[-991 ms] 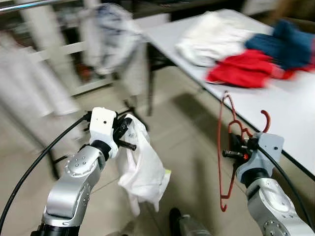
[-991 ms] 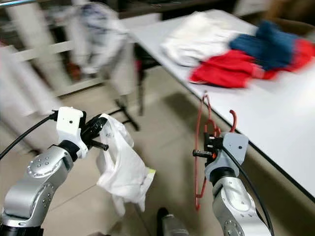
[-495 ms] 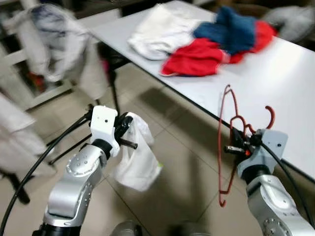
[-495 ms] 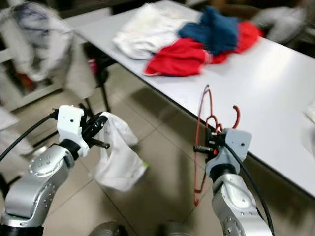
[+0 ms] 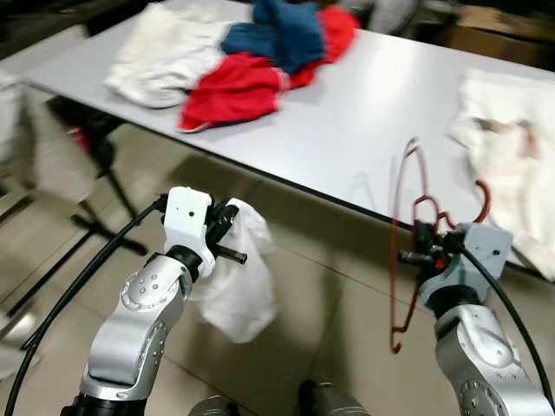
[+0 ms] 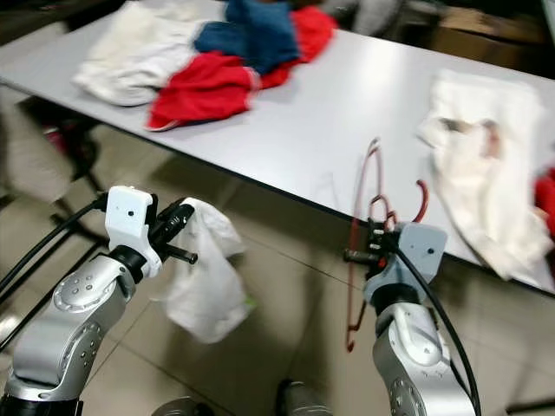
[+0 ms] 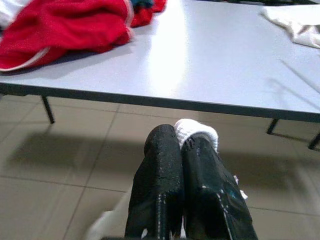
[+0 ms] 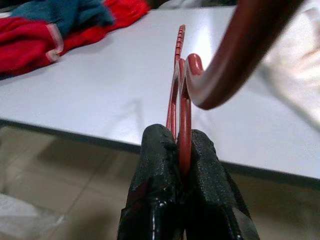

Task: Hang hanger

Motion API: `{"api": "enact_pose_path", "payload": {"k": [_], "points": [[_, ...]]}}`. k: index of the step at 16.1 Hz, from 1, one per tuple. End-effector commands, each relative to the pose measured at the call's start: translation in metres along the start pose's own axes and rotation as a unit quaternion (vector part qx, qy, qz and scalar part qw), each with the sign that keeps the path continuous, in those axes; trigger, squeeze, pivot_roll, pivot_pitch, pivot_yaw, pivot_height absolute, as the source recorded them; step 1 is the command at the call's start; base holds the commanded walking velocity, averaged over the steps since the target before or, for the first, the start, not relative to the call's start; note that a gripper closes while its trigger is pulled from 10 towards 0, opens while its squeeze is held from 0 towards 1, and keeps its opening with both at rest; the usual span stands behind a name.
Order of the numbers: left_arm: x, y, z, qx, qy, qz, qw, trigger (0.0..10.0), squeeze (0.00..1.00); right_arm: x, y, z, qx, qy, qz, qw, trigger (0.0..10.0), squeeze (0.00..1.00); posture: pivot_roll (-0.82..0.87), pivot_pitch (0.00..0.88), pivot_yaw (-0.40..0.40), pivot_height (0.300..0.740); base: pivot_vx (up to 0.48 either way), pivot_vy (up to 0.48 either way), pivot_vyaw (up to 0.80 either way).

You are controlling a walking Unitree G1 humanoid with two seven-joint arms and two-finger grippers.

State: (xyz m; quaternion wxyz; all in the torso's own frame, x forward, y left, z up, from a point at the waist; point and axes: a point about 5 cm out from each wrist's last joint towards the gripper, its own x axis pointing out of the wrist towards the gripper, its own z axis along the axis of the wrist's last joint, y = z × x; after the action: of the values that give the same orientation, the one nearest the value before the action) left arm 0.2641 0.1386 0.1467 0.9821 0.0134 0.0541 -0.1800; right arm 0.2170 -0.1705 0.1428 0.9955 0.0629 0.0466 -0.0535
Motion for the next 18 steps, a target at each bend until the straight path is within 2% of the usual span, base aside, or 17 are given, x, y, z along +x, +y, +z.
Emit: {"api": "enact_pose_path", "payload": {"k": [1,8,13,16,18], "points": [[0.0,0.002,0.004,0.01,-0.006,0.002,1.0,10.0,0.0,0.0,0.0,-0.002,-0.002,0.001,-0.001,1.0,10.0,0.0,0.02,0.107,0.02,0.74,0.0,0.0,-0.8],[0.002,0.002,0.006,0.01,-0.009,0.001,1.0,10.0,0.0,0.002,0.0,-0.004,-0.003,0.004,-0.006,1.0,10.0,0.0,0.02,0.1,0.019,0.74,0.0,0.0,-0.8],[0.001,-0.001,0.007,-0.011,-0.02,0.001,1.0,10.0,0.0,0.0,-0.002,-0.013,0.027,0.046,0.015,0.998,10.0,0.0,0.01,0.097,0.009,0.74,0.0,0.0,-0.77],[0.004,0.003,0.01,0.004,-0.03,0.008,1.0,10.0,0.0,-0.001,0.0,-0.013,0.021,0.056,0.032,0.998,10.0,0.0,0.0,0.094,0.008,0.74,0.0,0.0,-0.15],[0.005,0.009,0.014,-0.007,-0.041,0.023,0.999,10.0,0.0,-0.001,0.009,-0.006,0.019,0.044,0.071,0.996,10.0,0.0,0.0,0.093,0.007,0.74,0.0,0.0,0.0]]}}
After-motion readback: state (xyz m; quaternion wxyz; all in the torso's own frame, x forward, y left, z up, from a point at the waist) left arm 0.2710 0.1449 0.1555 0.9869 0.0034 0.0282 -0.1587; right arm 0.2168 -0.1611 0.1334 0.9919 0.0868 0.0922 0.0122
